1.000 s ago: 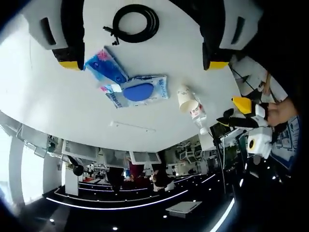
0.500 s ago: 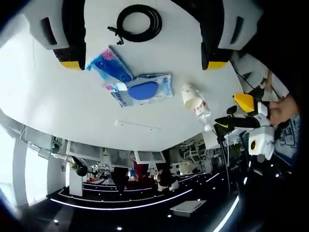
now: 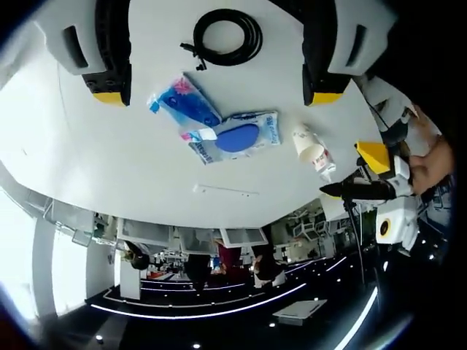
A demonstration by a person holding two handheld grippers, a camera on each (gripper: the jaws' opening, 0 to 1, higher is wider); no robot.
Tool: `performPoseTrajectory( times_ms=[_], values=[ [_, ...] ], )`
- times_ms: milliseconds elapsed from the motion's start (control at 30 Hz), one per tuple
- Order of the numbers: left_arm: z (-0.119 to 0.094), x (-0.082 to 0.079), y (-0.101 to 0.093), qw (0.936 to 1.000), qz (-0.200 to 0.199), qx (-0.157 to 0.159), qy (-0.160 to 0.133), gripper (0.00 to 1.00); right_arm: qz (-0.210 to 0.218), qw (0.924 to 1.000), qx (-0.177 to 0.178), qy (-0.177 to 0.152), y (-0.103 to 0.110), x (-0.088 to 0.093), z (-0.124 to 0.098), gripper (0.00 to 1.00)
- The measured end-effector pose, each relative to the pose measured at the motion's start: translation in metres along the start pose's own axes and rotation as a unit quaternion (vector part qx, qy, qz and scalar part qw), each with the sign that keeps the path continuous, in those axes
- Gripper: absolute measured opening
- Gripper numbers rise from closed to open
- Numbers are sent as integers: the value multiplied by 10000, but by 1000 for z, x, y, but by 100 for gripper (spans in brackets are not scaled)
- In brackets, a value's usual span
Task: Arrange the tabletop items into an orderly group along one side of the table until the central work area is clear of visible clutter.
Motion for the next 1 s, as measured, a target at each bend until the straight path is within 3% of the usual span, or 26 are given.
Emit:
performPoseTrajectory(
  times_ms=[367,667,833,1000],
  values=[
    [49,-12,-7,9979,163,602,144,100,172,9990,361,209,-33,17,10,90],
    [79,-10,-4,9943,315,933,409,98,273,9982,420,343,-38,26,25,80],
    [94,-5,3,9925,176,1128,441,88,259,9979,396,446,-38,28,37,72],
    [108,-7,1,9905,344,1203,575,78,150,9980,347,505,-35,30,45,66]
  ],
)
Point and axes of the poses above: the point that each gripper's makers call its tool centre point, and the gripper's own axes: z roughly forward along the fingers, y roughly to its left, x roughly out of its underside, the point moved 4 cm from there along -z, roughly backward along the fingers, and after that the axes turned 11 degrees about x, right-handed, at the moved point
